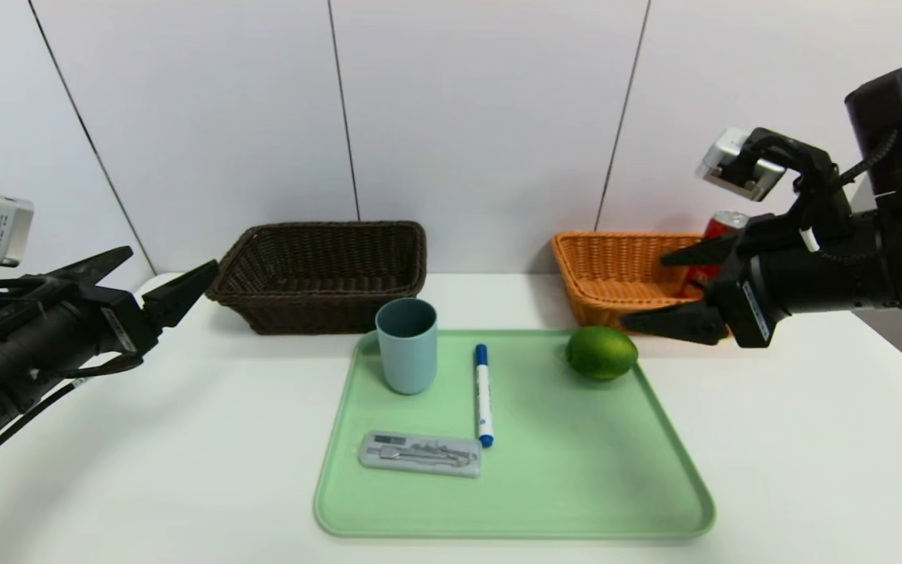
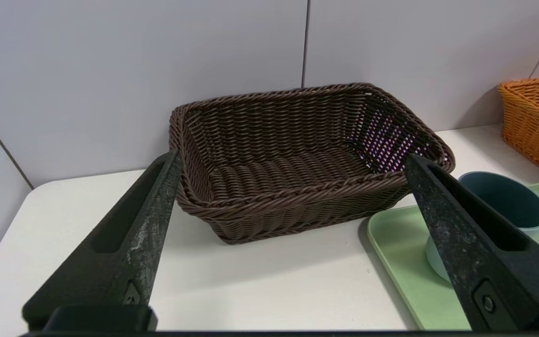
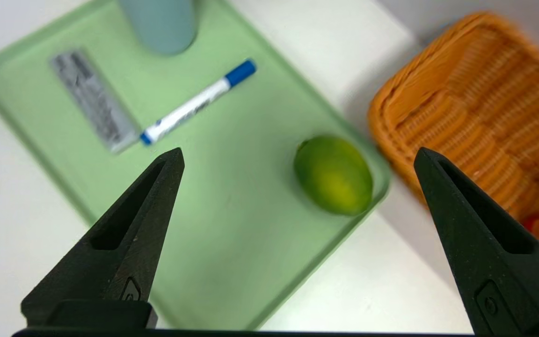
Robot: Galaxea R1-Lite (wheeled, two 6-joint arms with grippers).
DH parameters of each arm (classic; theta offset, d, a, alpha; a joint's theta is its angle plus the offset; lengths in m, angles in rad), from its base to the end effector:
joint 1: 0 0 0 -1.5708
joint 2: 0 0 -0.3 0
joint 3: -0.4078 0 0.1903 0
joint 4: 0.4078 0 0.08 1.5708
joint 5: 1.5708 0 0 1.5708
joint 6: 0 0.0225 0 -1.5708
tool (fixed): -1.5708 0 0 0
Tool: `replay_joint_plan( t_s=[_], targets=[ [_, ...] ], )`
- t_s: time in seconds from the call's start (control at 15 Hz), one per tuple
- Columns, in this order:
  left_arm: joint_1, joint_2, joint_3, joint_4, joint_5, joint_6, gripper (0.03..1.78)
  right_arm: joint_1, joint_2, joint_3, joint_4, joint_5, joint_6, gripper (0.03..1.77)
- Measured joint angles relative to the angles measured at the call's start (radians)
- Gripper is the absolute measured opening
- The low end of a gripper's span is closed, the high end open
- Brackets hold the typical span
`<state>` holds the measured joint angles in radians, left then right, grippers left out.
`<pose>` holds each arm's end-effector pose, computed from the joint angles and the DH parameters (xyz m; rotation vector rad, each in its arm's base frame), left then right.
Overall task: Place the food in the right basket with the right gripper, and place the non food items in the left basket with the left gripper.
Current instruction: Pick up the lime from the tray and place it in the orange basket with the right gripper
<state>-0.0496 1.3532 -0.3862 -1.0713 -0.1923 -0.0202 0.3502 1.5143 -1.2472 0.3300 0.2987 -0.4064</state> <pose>0.1976 -0.0141 0.2026 -0.0126 -0.1018 -0.2427 0.2376 0.0939 0.2691 -0.3957 0.4711 0.7441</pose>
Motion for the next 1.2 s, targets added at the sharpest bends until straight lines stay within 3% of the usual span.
replay_joint_plan(
  t_s=[0.27,0.53,1.2],
  targets=[
    [-0.002,0.02,-0.012,-0.001,0.0,-0.002,1.69,0.005,0.059,-0.097,0.25,0.004,-0.035,1.69],
    [-0.01,0.025,-0.023,0.0,-0.001,-0.001,1.69,0.005,0.134,-0.149,0.353,0.003,-0.077,1.7],
    [-0.03,0.026,-0.022,-0.001,0.0,-0.001,1.69,-0.002,0.378,-0.264,0.349,-0.008,-0.083,1.7]
  ],
)
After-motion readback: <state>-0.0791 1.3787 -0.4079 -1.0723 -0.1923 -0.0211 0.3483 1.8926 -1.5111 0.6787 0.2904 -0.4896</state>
